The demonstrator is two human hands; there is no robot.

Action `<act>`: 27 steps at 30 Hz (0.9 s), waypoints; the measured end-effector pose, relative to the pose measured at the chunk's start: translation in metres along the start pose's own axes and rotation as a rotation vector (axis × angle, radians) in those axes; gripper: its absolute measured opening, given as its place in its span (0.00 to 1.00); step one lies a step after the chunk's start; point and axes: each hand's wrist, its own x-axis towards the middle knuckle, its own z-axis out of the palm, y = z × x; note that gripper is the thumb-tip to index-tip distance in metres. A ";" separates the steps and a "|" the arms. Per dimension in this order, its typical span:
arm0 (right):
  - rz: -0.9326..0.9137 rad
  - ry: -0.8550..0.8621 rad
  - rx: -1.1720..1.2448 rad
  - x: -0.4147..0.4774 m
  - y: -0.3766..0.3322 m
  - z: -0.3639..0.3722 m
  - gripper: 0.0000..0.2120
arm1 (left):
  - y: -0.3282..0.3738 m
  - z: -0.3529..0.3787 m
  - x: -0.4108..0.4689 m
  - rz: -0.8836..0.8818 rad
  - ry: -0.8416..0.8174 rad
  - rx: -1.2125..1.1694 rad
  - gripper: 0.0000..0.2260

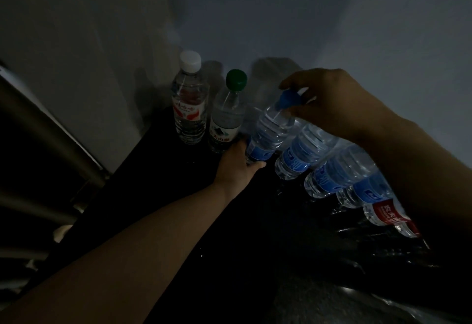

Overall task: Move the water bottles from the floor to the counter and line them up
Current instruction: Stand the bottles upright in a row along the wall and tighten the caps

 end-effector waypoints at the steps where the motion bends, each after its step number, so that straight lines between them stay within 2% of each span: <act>1: -0.018 0.003 -0.007 0.000 0.000 0.000 0.19 | 0.000 -0.001 0.000 0.002 -0.015 -0.004 0.26; 6: -0.024 0.057 -0.014 -0.001 0.000 0.004 0.17 | 0.001 -0.002 -0.001 0.019 -0.021 0.015 0.23; 11: -0.013 0.098 -0.027 -0.002 -0.001 0.008 0.16 | 0.005 0.000 0.000 -0.060 0.021 -0.071 0.27; 14: -0.008 0.119 -0.055 -0.001 -0.003 0.010 0.15 | 0.005 0.005 0.000 -0.076 0.057 0.015 0.26; 18: 0.017 0.106 -0.037 -0.002 -0.001 0.009 0.17 | 0.003 0.005 -0.001 -0.047 0.034 0.017 0.22; 23: -0.005 0.082 0.010 -0.006 -0.002 0.009 0.19 | 0.001 0.000 0.001 -0.021 -0.034 0.030 0.25; 27: 0.014 0.115 -0.003 -0.002 -0.004 0.013 0.17 | -0.001 0.006 -0.005 -0.031 0.032 0.072 0.22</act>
